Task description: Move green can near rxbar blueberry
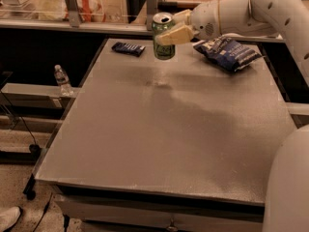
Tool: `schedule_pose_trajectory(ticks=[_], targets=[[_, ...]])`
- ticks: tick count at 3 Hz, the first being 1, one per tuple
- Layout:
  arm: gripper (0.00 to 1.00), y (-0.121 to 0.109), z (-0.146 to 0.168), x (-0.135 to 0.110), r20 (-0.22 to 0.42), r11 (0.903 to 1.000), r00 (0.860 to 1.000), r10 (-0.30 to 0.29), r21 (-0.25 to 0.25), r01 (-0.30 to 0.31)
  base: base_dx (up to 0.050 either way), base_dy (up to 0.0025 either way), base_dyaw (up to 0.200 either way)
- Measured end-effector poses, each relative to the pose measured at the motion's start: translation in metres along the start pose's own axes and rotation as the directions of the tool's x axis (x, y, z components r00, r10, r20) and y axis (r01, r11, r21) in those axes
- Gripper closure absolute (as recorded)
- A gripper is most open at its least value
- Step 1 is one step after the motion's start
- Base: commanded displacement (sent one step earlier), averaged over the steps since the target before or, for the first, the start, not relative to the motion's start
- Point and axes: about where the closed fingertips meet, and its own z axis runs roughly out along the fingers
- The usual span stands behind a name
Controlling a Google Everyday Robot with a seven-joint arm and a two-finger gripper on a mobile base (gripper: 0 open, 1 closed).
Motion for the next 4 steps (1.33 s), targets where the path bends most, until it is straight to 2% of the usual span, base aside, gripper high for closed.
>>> schedule_pose_trajectory(ticks=[1,3,4], targets=[[1.00,-0.008,0.012,0.004,-0.004,0.9988,1.000,0.028,0.040,-0.027,0.000,0.00000,0.000],[1.00,-0.035,0.040,0.007,0.013,0.9855,0.995,0.100,0.136,-0.101,0.000,0.00000,0.000],[1.00,-0.042,0.050,0.009,0.026,0.9788,0.992,0.127,0.158,-0.130,0.000,0.00000,0.000]])
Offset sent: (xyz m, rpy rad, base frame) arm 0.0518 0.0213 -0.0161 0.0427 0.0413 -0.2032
